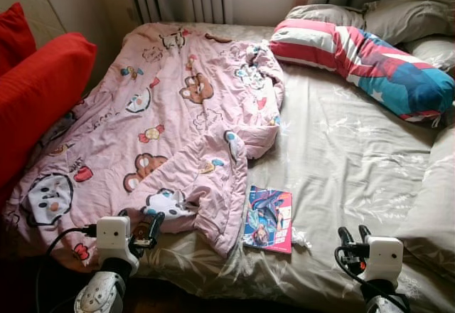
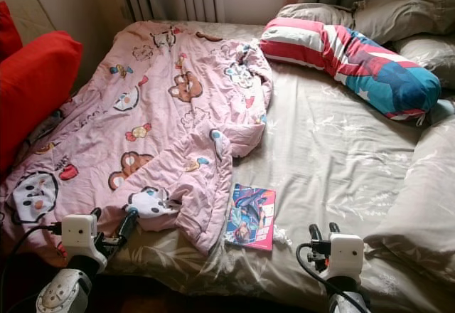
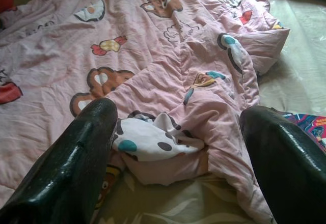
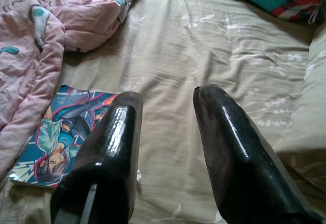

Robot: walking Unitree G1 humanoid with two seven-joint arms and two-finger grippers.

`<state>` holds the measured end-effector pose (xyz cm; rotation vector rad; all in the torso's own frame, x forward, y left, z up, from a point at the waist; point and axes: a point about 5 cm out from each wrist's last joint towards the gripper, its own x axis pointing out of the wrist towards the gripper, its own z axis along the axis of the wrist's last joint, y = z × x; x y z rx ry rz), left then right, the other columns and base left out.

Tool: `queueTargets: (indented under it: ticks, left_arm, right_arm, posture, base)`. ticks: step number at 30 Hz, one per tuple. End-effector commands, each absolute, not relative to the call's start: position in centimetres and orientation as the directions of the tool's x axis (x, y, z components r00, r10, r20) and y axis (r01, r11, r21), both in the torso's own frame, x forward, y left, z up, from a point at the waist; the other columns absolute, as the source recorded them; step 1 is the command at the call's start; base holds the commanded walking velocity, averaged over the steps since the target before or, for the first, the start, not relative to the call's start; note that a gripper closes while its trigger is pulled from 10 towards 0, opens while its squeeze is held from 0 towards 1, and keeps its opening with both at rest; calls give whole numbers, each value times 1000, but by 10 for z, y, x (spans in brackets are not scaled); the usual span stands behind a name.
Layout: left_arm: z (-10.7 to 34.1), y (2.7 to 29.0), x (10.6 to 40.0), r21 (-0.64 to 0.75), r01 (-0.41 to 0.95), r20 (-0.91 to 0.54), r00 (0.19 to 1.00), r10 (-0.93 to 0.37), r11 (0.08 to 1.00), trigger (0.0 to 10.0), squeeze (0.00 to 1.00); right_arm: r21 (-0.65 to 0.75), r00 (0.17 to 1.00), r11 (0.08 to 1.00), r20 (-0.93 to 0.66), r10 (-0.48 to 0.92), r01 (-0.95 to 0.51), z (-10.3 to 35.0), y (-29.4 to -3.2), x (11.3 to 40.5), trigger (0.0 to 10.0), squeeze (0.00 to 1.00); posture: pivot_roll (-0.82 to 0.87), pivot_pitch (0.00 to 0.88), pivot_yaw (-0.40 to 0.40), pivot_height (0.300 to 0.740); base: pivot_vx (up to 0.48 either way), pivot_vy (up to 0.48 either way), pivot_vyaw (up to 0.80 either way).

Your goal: Clean up the room

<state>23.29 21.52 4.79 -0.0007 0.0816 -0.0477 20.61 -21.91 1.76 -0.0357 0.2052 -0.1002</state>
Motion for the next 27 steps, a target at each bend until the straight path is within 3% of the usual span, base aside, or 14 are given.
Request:
queueTargets:
  ticks: [1, 5, 20, 27]
  left_arm:
    - [49, 217, 231, -2, 41, -88, 995, -41, 999, 10000, 0]
    - [49, 216, 232, -3, 40, -89, 995, -40, 999, 10000, 0]
    - [49, 217, 231, -3, 35, -97, 995, -35, 999, 10000, 0]
    - [49, 215, 232, 0, 41, -98, 994, -40, 999, 10000, 0]
  right_arm:
    - [-46, 966, 993, -232, -115, 107, 13, -221, 203, 10000, 0]
    - [-49, 967, 993, -225, -116, 107, 14, -221, 205, 10000, 0]
    - [-43, 966, 993, -230, -116, 109, 14, -219, 206, 10000, 0]
    - [-49, 966, 993, -228, -118, 109, 14, -219, 207, 10000, 0]
  posture:
    - [-89, 169, 33, 720]
    - [-89, 172, 33, 695]
    - [-82, 178, 33, 695]
    - [-85, 180, 34, 665]
  base:
    - [0, 0, 0]
    - [0, 0, 0]
    - [0, 0, 0]
    - [0, 0, 0]
